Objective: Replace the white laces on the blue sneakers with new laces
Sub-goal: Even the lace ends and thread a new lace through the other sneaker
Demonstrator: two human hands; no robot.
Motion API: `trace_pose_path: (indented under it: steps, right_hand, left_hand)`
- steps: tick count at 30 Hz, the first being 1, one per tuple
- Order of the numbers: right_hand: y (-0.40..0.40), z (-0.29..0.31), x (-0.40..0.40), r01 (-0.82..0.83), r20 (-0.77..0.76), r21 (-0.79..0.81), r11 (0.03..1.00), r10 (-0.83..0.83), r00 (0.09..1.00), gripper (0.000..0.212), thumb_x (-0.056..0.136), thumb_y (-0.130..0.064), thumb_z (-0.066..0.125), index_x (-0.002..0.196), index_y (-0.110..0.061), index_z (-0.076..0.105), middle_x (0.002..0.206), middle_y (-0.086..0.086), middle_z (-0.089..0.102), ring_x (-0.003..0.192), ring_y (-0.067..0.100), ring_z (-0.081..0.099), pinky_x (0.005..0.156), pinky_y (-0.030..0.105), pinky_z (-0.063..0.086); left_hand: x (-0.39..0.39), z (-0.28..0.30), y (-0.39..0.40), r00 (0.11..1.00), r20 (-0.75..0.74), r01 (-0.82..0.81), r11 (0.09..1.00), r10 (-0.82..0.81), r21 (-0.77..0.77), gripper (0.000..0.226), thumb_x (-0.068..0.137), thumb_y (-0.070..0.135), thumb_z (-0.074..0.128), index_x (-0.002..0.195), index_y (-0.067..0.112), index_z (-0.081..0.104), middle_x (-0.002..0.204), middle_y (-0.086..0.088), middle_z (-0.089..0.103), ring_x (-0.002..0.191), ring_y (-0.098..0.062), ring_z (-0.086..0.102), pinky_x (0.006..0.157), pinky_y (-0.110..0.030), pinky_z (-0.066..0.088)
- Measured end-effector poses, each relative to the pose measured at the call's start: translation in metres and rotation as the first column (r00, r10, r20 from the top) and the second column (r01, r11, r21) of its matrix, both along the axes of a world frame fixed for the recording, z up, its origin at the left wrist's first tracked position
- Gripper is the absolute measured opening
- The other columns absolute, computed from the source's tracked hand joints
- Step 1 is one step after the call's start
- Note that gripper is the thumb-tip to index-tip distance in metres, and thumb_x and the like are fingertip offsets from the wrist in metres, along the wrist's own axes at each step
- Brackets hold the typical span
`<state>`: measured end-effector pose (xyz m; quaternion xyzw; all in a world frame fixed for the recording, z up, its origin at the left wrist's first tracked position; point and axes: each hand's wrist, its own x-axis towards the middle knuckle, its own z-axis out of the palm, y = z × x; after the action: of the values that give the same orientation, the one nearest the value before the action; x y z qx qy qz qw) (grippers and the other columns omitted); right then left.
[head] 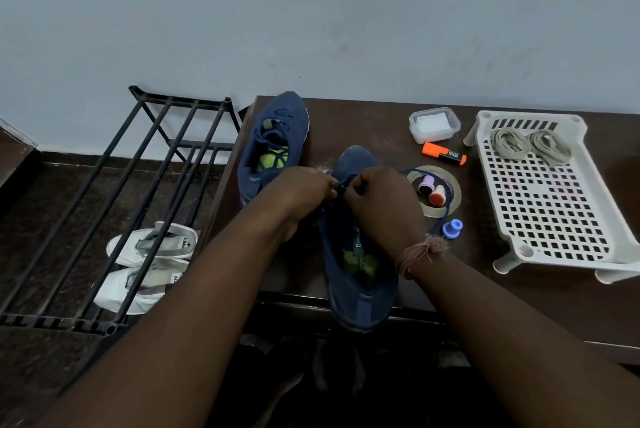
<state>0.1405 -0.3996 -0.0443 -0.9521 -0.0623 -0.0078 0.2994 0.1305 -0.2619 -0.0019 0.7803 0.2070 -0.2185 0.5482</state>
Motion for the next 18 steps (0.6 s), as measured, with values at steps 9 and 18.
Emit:
trace_pose_path:
  steps: [9,18]
  right_hand:
    - [0.001,0.009,0.005,-0.128,-0.141,-0.160,0.979,0.106,0.984,0.017,0.095,-0.023,0.054,0.094,-0.011,0.066,0.095,0.007,0.069,0.085,0.023,0.065,0.072,0.030,0.048]
    - [-0.042,0.044,0.018,-0.021,-0.257,-0.100,0.995,-0.005,0.966,0.021,0.087,-0.030,0.068,0.072,-0.018,0.060,0.068,-0.004,0.059,0.073,0.018,0.059,0.051,0.021,0.031]
  left_hand:
    - [0.021,-0.009,0.001,1.000,0.020,0.010,0.986,-0.013,0.166,0.030,0.101,0.014,0.056,0.125,-0.003,0.064,0.120,-0.017,0.069,0.106,-0.032,0.068,0.070,-0.026,0.055]
    - [0.039,0.014,0.020,0.939,0.182,-0.298,0.954,0.292,0.007,0.026,0.102,0.019,0.048,0.075,0.017,0.048,0.068,0.001,0.049,0.049,-0.010,0.048,0.047,-0.019,0.043]
